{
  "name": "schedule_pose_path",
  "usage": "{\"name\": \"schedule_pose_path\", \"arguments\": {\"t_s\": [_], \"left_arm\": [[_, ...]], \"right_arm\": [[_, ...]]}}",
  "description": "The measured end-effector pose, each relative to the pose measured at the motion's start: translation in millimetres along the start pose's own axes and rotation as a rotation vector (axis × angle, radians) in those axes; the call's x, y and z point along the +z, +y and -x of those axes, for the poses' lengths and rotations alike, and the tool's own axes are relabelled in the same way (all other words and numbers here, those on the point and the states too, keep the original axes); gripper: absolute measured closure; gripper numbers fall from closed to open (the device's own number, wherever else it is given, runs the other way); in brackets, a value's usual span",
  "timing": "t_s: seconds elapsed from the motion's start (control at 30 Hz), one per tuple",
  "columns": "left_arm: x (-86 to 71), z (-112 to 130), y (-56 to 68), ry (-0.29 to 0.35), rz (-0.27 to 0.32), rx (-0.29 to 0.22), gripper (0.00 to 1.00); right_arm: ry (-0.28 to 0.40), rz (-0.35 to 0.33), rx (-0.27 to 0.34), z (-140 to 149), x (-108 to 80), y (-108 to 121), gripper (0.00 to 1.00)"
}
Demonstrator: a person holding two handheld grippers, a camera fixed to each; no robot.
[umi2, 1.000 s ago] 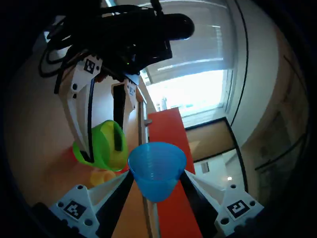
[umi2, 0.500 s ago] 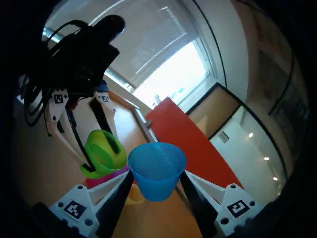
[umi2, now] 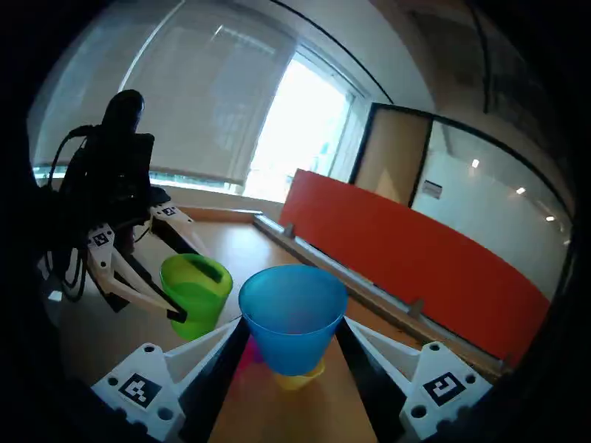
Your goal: Pour water
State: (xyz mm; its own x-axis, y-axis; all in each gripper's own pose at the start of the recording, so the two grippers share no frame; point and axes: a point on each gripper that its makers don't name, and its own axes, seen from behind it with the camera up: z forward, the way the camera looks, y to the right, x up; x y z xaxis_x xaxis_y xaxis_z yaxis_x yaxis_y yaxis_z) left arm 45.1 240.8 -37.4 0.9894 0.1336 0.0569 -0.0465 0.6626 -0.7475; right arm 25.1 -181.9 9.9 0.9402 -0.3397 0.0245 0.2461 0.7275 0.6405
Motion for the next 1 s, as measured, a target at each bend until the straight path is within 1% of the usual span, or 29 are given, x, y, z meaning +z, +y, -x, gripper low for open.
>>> {"name": "schedule_pose_path", "arguments": {"t_s": [0.2,0.5,0.6,0.77,1.0], "left_arm": [[-6.9,4,-17.3,-0.006,-0.036,-0.001,0.14],[-14.5,25,-45.5,-0.054,-0.085,-0.006,0.14],[-16.1,33,-53.0,-0.07,-0.092,-0.013,0.14],[-14.9,51,-64.1,-0.11,-0.098,-0.016,0.14],[-8.6,79,-76.5,-0.175,-0.107,-0.013,0.14]], "right_arm": [[-0.028,-0.025,0.064,16,3.7,-4,0.14],[-0.095,-0.059,0.158,46,15.8,-5,0.14],[-0.121,-0.076,0.183,54,19.5,-7,0.14],[-0.169,-0.099,0.209,68,25.1,-8,0.14],[-0.233,-0.121,0.226,91,31.3,-9,0.14]]}}
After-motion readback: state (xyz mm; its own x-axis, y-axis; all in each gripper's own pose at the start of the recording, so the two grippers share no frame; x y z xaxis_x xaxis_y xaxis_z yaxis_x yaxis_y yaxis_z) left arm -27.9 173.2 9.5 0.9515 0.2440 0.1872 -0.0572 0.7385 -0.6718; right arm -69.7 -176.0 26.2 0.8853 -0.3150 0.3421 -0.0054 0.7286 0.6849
